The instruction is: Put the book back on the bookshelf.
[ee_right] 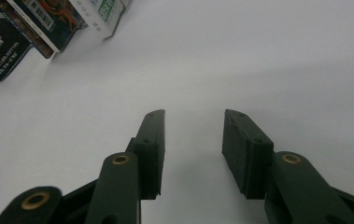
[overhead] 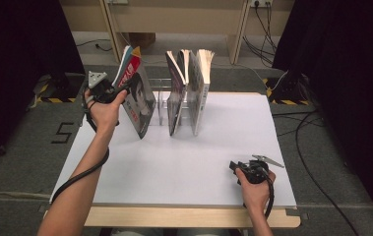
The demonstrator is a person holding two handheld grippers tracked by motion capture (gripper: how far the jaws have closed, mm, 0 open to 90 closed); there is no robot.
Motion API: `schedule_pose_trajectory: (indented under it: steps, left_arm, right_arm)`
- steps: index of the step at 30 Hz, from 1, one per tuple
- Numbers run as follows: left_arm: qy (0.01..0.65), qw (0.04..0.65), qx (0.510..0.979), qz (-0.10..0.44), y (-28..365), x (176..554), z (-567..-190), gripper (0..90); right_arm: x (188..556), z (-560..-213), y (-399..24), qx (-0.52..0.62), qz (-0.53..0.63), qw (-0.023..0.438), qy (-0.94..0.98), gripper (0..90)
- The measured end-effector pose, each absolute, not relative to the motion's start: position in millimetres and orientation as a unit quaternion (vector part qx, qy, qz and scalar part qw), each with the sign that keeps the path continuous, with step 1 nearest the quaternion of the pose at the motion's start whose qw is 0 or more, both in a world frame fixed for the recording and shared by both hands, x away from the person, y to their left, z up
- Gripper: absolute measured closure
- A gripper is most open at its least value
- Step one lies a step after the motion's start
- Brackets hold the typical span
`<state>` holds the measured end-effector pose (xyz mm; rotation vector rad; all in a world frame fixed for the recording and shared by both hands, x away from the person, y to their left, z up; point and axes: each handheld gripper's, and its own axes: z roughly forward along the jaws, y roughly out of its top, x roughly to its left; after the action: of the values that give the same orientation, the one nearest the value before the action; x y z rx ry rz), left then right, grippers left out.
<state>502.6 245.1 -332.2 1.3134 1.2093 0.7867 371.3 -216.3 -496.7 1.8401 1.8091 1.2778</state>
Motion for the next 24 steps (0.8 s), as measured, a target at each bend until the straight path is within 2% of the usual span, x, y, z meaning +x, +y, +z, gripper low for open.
schedule_pose_trajectory:
  steps: [24]
  left_arm:
    - [0.516,0.558,0.569,0.313,248.4,484.9,-331.8,40.2]
  right_arm:
    - [371.1,-496.6,-214.9,0.633,0.439,0.131,0.624,60.1]
